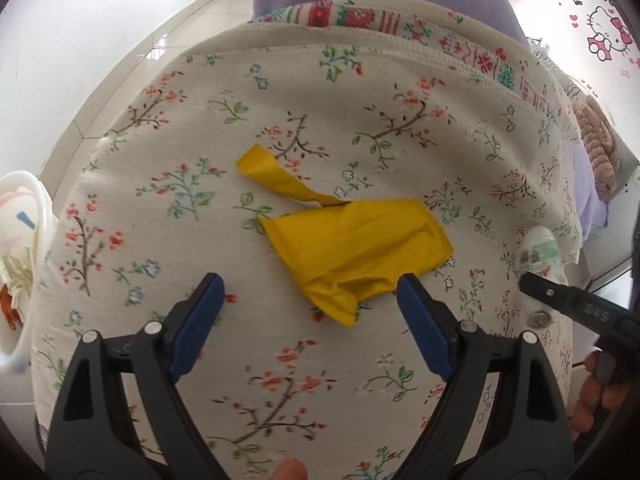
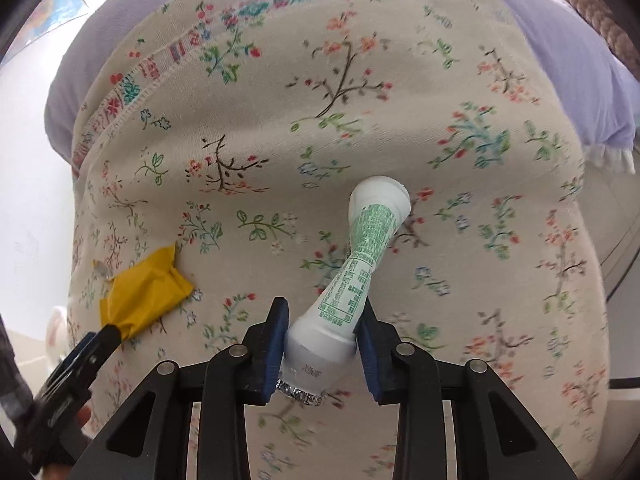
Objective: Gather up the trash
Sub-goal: 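Grasp the second white yogurt bottle with right while left grasps the yellow glove, then drop the yellow glove into the bucket with left while right lowers the bottle in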
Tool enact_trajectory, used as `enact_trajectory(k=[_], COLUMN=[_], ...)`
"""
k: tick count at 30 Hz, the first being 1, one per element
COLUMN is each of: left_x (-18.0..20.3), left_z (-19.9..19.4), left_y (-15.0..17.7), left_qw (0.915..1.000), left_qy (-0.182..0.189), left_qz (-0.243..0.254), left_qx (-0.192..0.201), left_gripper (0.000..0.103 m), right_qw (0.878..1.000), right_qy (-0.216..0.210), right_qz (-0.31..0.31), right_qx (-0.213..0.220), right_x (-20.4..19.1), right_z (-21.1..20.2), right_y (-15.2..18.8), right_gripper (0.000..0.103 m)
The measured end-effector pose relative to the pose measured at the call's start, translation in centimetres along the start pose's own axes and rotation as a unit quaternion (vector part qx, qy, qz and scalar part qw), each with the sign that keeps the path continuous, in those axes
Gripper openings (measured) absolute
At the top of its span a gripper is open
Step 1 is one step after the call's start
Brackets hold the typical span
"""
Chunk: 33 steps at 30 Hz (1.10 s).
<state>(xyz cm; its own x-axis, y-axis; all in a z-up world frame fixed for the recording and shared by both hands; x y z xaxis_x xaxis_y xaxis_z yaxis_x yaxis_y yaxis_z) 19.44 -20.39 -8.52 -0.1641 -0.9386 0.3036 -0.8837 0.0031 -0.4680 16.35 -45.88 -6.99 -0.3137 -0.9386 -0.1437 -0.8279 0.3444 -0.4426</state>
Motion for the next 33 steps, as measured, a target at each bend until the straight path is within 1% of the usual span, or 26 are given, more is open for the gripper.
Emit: enact_trajectory(k=[1, 3, 4, 5, 6, 7, 8, 10, 11, 12, 14, 21, 26, 29, 33], left_x=[0.3, 0.9, 1.3, 1.6, 1.9, 2.2, 2.5, 3.2, 3.4, 3.5, 4.4, 3.7, 3.1, 1.8, 0.8], left_z=[0.2, 0.3, 0.4, 0.4, 0.4, 0.4, 0.2, 0.3, 0.2, 0.2, 0.6, -1.4, -3.4, -4.7, -6.4], left_y=[0.2, 0.5, 0.7, 0.9, 1.0, 1.2, 1.6, 1.7, 1.9, 1.9, 1.7, 1.8, 1.8, 1.8, 2.0], left_qw=[1.0000, 0.9997, 0.9996, 0.9994, 0.9993, 0.9992, 0.9991, 0.9986, 0.9986, 0.9987, 0.9991, 0.9995, 0.9992, 0.9989, 0.9985], left_qy=[-0.008, -0.020, -0.022, -0.026, -0.027, -0.028, -0.029, -0.032, -0.030, -0.028, -0.022, -0.006, -0.001, 0.000, 0.001], left_qz=[0.002, 0.002, 0.002, 0.004, 0.009, 0.016, 0.025, 0.040, 0.042, 0.041, 0.035, 0.027, 0.030, 0.035, 0.039], left_qx=[0.005, 0.015, 0.018, 0.021, 0.023, 0.022, 0.021, 0.016, 0.014, 0.012, 0.010, 0.015, 0.025, 0.030, 0.039], left_gripper=[0.083, 0.069, 0.066, 0.059, 0.048, 0.042, 0.030, 0.027, 0.023, 0.017, 0.015, 0.009, 0.008, 0.008, 0.008], right_qw=[1.000, 1.000, 1.000, 1.000, 1.000, 1.000, 1.000, 1.000, 1.000, 1.000, 1.000, 1.000, 0.999, 0.999, 0.999], right_qy=[0.000, -0.002, -0.003, -0.003, -0.003, -0.004, -0.004, -0.004, -0.005, -0.005, -0.006, -0.014, -0.014, -0.017, -0.026], right_qz=[-0.001, -0.005, -0.007, -0.008, -0.009, -0.010, -0.011, -0.013, -0.013, -0.014, -0.014, -0.015, -0.021, -0.025, -0.035], right_qx=[0.001, 0.002, 0.003, 0.003, 0.004, 0.005, 0.007, 0.009, 0.010, 0.010, 0.012, 0.013, 0.023, 0.027, 0.027], right_x=[0.5, 1.1, 1.2, 1.5, 1.4, 1.6, 1.6, 1.4, 1.6, 1.3, 2.4, 2.1, 1.8, 1.5, -0.1], right_z=[-0.5, -1.1, -1.3, -1.6, -2.1, -2.4, -2.6, -3.1, -3.4, -3.3, -4.5, -5.7, -7.0, -8.0, -8.2], right_y=[0.5, 0.7, 0.9, 0.6, 0.8, 0.8, 1.0, 0.9, 1.0, 0.8, 1.1, 1.9, 2.6, 2.8, 3.3], right_gripper=[0.034, 0.034, 0.034, 0.034, 0.034, 0.034, 0.034, 0.034, 0.034, 0.034, 0.034, 0.034, 0.034, 0.034, 0.034])
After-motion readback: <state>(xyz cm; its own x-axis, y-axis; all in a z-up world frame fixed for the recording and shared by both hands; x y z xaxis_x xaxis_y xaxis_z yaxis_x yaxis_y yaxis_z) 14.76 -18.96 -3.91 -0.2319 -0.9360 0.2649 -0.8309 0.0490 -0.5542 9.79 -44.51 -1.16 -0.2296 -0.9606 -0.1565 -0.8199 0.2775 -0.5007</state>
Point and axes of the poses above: each gripper's, at about its wrist camera, not at the fingertips, and z roughly the way its jaws point, x to its right, y to its underside, the point moved 1 cm from there along z, roughly the way its jaws point, and after that the axes turned 5 degrees about -z, right-handed, at the moved point
